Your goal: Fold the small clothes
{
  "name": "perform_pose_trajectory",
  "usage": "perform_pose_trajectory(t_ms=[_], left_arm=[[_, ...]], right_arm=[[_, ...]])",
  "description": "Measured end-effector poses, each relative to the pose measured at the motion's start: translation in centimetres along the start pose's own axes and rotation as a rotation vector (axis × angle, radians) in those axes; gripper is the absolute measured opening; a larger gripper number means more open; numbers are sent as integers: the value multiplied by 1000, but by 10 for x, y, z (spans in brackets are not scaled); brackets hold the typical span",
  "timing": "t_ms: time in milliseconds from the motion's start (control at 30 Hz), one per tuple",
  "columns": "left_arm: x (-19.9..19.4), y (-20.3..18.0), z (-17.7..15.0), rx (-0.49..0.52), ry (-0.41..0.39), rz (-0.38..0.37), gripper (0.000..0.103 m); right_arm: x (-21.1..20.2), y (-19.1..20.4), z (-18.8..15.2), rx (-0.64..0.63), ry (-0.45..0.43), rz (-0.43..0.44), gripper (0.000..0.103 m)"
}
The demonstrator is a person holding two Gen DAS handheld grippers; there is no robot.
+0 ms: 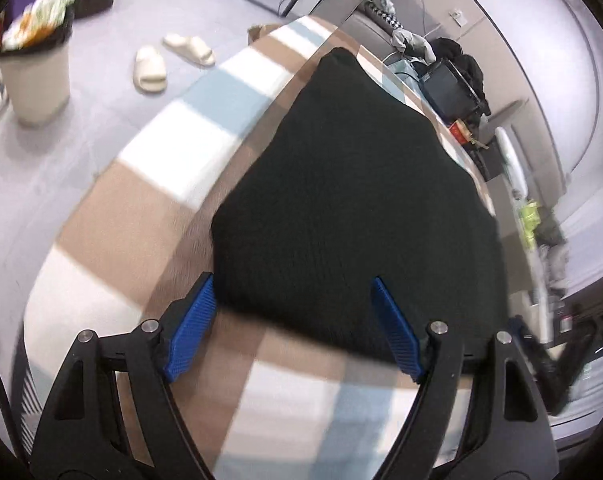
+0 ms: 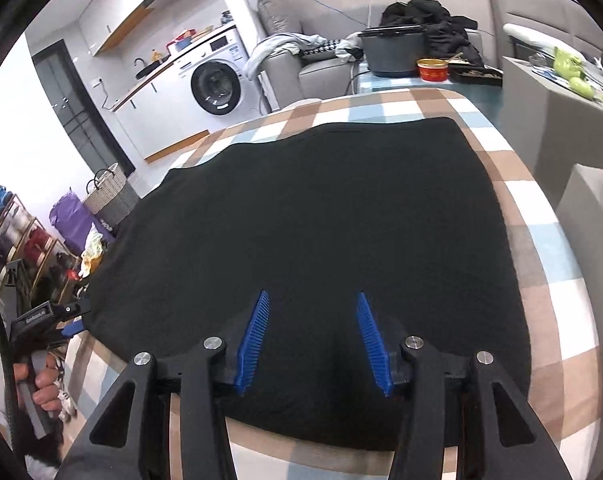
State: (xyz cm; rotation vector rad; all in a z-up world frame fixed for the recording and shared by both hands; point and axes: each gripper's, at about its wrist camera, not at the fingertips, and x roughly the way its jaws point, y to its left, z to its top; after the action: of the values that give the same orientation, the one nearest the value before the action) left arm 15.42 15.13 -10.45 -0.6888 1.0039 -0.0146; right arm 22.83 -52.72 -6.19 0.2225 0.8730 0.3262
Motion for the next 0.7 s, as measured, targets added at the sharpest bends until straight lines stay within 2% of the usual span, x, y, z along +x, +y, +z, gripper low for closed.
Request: perform_pose_trajectory(t_ms=[133,233,333,467,533,600,633,667,700], left_arm=[[-6,19,-9,-124,60,-107,76],[-2,22,-9,-175,-1,-153,76],[5,16,-4,-210,-79,-144,76],[19,-2,5,-207,-163,-72,76],[24,-10,7,-185,-196,-16,68],[30,-17,9,-162,-211,32,44],[34,-18,11,-152,-205,38,35],[39,-19,12,-151,-189,28,21],[41,-18,12,-156,-185,22,21]], right_arm=[[8,4,3,0,14,11,50],[17,10,6,-14,28,33,50],[23,19,9,-36,34,55,50],[29,33,11,-58,33,79,50],[31,36,10,-62,36,81,50],[35,36,9,-61,46,77,50],[37,35,9,-57,52,74,50],[39,34,8,-52,57,72,50],[40,32,7,-47,60,69,50]])
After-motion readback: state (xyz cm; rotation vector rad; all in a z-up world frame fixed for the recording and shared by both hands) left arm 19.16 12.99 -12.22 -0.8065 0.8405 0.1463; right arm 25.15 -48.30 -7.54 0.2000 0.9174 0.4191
